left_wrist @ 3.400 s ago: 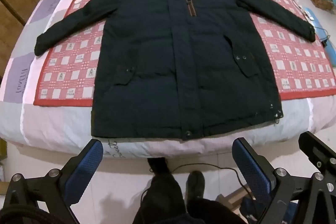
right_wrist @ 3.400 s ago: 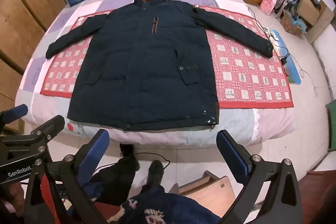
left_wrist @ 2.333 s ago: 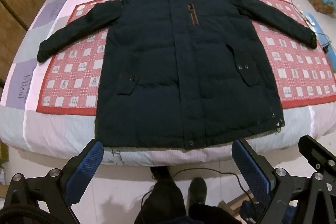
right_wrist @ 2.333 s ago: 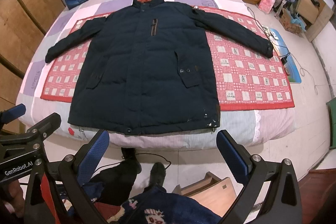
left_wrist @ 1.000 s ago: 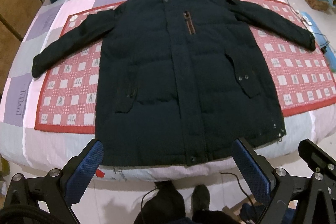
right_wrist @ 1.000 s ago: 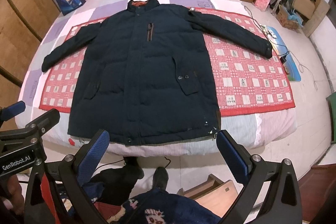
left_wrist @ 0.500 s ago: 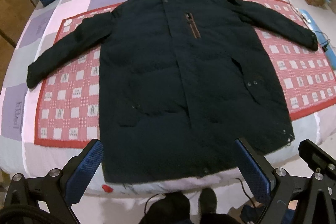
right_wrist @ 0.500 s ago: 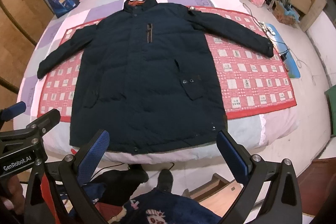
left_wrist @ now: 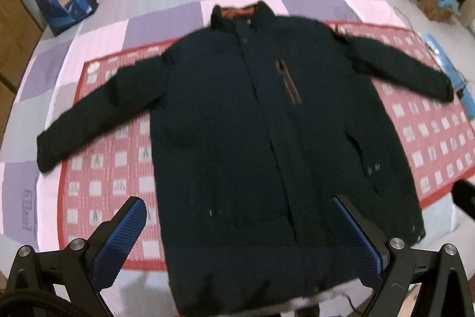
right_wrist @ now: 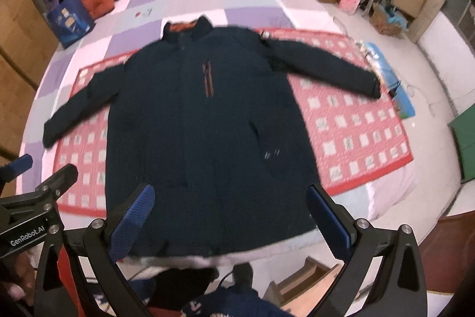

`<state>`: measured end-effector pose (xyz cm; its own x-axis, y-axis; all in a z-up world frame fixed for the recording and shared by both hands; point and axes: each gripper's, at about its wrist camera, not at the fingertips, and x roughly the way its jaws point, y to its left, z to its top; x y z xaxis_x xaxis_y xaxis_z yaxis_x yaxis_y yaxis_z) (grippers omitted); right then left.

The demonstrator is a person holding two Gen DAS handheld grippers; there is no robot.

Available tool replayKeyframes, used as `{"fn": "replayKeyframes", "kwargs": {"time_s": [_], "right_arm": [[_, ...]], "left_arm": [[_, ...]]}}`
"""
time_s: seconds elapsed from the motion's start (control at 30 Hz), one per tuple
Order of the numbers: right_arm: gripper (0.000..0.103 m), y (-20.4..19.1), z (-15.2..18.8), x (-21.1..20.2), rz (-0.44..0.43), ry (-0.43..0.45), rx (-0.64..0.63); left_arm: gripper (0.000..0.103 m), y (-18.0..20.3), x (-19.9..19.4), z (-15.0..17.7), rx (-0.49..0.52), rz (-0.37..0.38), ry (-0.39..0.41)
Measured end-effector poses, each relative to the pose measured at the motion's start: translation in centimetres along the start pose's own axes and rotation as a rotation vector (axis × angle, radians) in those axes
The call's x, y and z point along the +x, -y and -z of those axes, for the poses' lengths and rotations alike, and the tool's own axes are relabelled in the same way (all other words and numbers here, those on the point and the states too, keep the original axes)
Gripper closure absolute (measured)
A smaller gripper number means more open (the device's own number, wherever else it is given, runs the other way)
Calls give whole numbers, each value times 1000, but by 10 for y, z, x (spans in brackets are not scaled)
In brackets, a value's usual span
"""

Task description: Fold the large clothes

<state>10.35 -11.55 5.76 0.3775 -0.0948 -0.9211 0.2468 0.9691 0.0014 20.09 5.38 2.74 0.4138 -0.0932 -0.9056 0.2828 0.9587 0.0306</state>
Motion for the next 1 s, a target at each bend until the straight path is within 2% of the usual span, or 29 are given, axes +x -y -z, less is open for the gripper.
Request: {"fn": "replayKeyframes", "kwargs": {"time_s": [0.13, 0.23, 0.37, 0.47, 0.53, 0.6, 0.77, 0.87, 1.0], "right_arm": [[0, 1, -44, -12, 0, 45, 4], [0, -2, -79, -18, -6, 79, -23], [0, -8, -122, -15, -32, 122, -107], [0, -14, -146, 5, -66, 186, -195], [0, -14, -158, 36, -120, 230, -264], [0, -9, -165, 87, -143, 211, -291], [0, 11, -167, 228, -127, 101, -270], [0, 15, -167, 308, -109, 43, -285], [0, 8, -177, 392, -89, 60, -317]], "left_arm": [[2, -11, -4, -34, -39, 4, 29], [2, -20, -1, -53, -78, -7, 21], [2, -27, 14, -73, -118, -37, 17], [2, -28, 40, -88, -143, -74, 42], [2, -28, 72, -96, -180, -97, 64], [1, -27, 107, -99, -210, -101, 74], [2, -20, 236, -88, -250, -122, -25], [2, -19, 302, -81, -272, -157, -48], [2, -14, 373, -93, -248, -188, -52]]}}
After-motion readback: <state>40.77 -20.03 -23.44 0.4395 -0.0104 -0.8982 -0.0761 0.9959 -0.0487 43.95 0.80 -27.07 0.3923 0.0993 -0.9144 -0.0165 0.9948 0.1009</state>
